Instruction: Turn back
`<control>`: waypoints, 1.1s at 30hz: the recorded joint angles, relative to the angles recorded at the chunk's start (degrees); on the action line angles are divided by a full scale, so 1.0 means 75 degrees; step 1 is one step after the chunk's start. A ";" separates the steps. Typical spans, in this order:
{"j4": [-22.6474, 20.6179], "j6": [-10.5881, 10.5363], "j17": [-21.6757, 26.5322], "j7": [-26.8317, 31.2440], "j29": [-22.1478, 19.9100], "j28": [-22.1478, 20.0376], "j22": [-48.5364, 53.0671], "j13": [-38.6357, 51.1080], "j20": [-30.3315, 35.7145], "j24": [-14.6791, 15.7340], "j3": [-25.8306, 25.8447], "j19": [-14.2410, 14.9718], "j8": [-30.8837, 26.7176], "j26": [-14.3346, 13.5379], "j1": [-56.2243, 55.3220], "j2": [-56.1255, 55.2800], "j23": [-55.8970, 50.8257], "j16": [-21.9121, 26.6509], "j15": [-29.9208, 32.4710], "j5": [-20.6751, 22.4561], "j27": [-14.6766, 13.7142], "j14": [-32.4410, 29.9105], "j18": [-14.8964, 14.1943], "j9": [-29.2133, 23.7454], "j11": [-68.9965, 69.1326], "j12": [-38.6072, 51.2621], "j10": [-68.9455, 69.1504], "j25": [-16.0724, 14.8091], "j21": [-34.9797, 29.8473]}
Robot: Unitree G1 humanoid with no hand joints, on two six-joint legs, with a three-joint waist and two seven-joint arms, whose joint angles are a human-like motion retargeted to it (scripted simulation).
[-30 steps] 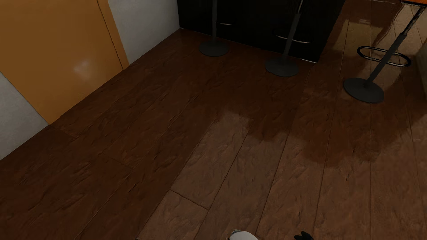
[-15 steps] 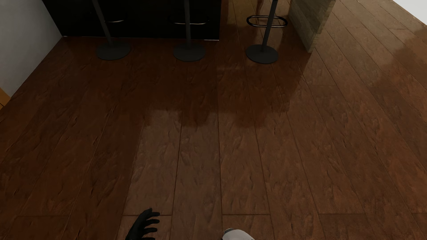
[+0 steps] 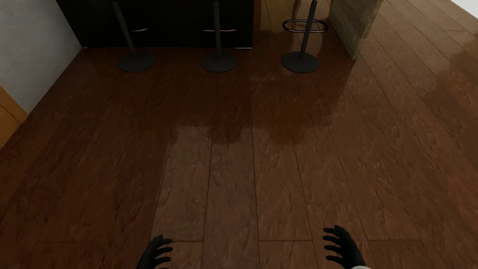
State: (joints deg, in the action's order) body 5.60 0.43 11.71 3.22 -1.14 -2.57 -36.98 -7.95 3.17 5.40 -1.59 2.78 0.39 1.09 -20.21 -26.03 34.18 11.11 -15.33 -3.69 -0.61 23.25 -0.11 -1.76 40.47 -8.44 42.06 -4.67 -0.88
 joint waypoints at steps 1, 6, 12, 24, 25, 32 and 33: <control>0.0038 -0.0142 -0.0114 0.0021 0.0008 -0.0056 0.0003 0.0153 -0.0141 0.0061 -0.0255 0.0027 -0.0012 0.0224 0.0043 -0.0019 -0.0004 -0.0149 0.0055 0.0007 -0.0352 -0.0166 -0.0811 0.0030 -0.0078 -0.0384 -0.0217 -0.0043 -0.0197; -0.0019 -0.0266 -0.0274 -0.0128 0.0123 0.0236 0.0034 -0.0081 -0.0055 -0.0847 -0.0245 0.0113 -0.0226 0.0935 0.0097 -0.0002 0.0069 -0.0187 0.0193 0.0010 -0.0045 -0.0242 -0.0779 -0.0272 -0.0188 -0.0345 -0.0276 0.0548 -0.0305; -0.0035 -0.0129 -0.0115 -0.0161 0.0236 0.0488 0.0122 -0.0217 -0.0126 -0.0772 -0.0060 0.0186 -0.0298 0.0377 0.0096 0.0075 -0.0026 -0.0412 0.0332 0.0027 0.0143 -0.0314 -0.0712 -0.0111 -0.0397 -0.0364 -0.0306 0.0682 -0.0201; -0.0126 -0.0133 -0.0204 -0.0184 0.0293 0.0251 0.0149 -0.0105 -0.0164 -0.0632 -0.0169 0.0242 -0.0319 0.0427 0.0066 0.0051 0.0002 -0.0327 0.0357 -0.0064 0.0409 -0.0328 -0.0648 0.0045 -0.0486 -0.0337 -0.0404 0.0554 -0.0170; -0.0139 -0.0142 -0.0199 -0.0198 0.0286 0.0206 0.0115 0.0067 -0.0100 -0.0711 -0.0219 0.0249 -0.0340 0.0425 0.0016 -0.0016 -0.0064 -0.0301 0.0325 -0.0073 0.0321 -0.0302 -0.0641 -0.0012 -0.0415 -0.0455 -0.0354 0.0559 -0.0164; -0.0165 -0.0147 -0.0153 -0.0232 0.0096 0.0291 0.0052 -0.0154 0.0060 -0.0517 -0.0012 0.0269 -0.0382 0.0333 0.0065 -0.0015 -0.0100 -0.0200 0.0168 -0.0097 0.0184 -0.0174 -0.0621 -0.0342 -0.0232 -0.0130 -0.0241 0.0499 -0.0091; -0.0164 -0.0145 -0.0225 -0.0219 0.0023 0.0182 0.0183 -0.0143 0.0063 -0.0488 0.0043 0.0274 -0.0370 0.0322 0.0100 0.0032 -0.0079 -0.0285 0.0152 -0.0099 0.0287 -0.0154 -0.0617 -0.0371 -0.0220 -0.0178 -0.0215 0.0399 -0.0108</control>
State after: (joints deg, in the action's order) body 4.36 -0.66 10.02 1.58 -0.96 -1.21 -35.61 -9.02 3.64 1.73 -1.26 4.84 -2.38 3.51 -19.46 -25.79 33.59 8.97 -14.18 -4.43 1.54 22.10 -4.74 -4.55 38.82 -9.77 40.45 -1.68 -1.69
